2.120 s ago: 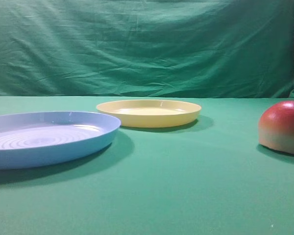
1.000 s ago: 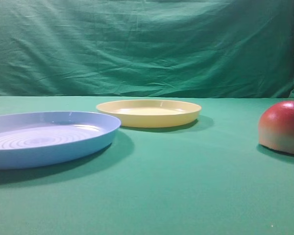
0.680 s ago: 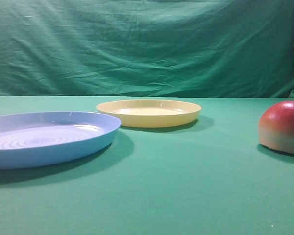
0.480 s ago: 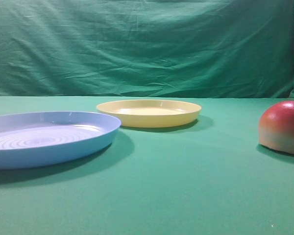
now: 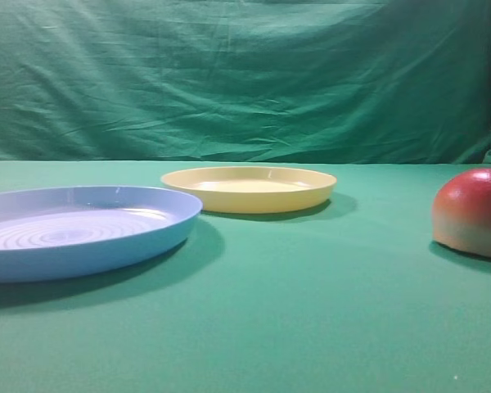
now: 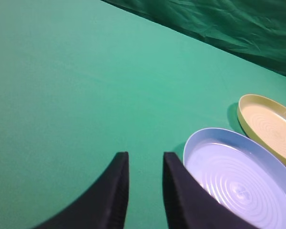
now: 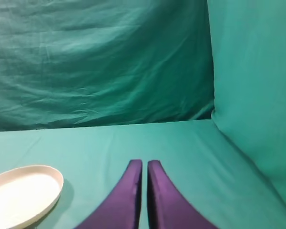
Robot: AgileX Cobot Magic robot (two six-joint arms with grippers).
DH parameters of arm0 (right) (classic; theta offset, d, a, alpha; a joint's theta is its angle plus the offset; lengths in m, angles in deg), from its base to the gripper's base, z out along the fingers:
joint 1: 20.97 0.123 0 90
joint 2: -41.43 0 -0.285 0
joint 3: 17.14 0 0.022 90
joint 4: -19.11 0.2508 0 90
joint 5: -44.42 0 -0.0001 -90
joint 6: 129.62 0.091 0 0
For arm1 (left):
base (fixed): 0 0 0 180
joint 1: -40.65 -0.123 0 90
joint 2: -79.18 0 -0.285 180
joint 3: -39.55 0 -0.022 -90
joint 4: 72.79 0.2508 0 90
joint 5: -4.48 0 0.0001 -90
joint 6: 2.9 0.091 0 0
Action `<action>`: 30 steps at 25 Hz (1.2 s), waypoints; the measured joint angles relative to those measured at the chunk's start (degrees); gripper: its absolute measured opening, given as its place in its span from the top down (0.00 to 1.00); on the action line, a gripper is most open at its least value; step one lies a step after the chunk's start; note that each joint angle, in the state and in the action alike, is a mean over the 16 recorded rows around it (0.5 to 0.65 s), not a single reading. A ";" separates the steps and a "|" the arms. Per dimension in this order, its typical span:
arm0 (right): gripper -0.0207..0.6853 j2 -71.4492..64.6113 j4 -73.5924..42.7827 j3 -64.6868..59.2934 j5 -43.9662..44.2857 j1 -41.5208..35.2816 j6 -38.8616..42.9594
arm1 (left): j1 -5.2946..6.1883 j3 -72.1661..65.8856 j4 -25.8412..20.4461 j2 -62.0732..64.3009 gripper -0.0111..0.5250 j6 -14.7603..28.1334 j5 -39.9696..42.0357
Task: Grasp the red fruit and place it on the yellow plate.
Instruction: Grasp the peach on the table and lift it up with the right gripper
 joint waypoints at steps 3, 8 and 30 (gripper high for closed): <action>0.97 -4.41 1.27 3.16 3.57 0.00 -3.01 | 0.00 0.00 0.00 0.00 0.69 0.00 0.00; 0.97 -11.57 3.64 6.22 8.10 0.64 -7.86 | 0.00 0.00 0.00 0.00 0.69 0.00 0.00; 0.87 -55.25 2.44 21.01 15.55 18.13 -20.79 | 0.00 0.00 0.00 0.00 0.69 0.00 0.00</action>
